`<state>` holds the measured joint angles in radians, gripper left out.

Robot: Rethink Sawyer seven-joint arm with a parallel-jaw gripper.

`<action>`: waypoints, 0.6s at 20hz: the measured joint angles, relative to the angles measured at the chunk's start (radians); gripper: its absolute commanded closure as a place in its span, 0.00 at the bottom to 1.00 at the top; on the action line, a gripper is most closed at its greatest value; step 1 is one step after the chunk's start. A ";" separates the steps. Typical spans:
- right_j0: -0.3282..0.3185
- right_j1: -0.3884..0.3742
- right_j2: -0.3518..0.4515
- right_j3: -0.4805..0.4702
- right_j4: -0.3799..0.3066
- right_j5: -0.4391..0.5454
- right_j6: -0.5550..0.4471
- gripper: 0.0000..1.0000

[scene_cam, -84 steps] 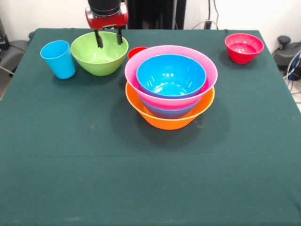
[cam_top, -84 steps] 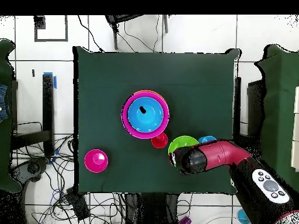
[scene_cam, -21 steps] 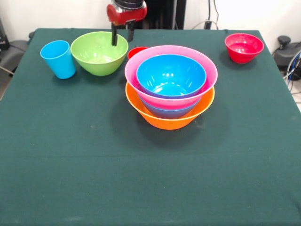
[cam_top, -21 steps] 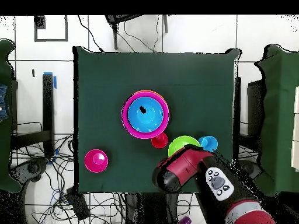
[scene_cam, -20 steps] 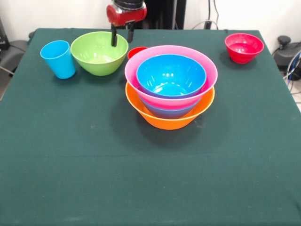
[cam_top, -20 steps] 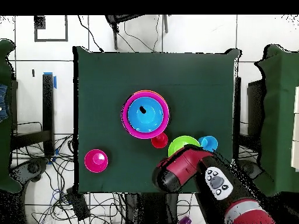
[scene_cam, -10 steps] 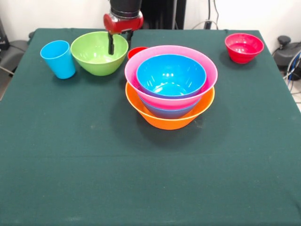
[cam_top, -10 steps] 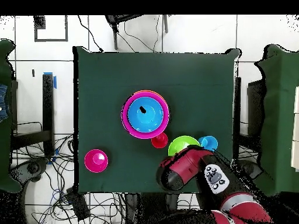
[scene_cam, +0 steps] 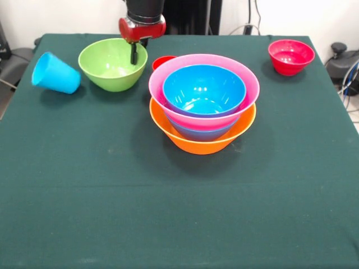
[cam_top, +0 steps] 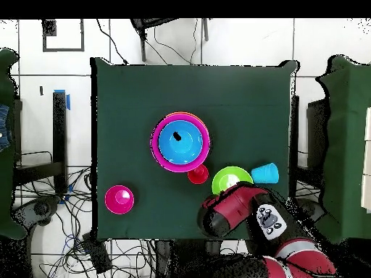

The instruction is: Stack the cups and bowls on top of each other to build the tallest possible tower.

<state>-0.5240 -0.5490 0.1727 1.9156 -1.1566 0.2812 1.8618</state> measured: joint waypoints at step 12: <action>-0.011 -0.014 0.003 0.001 0.032 0.000 0.000 1.00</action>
<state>-0.5354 -0.5630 0.1756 1.9169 -1.1248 0.2816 1.8618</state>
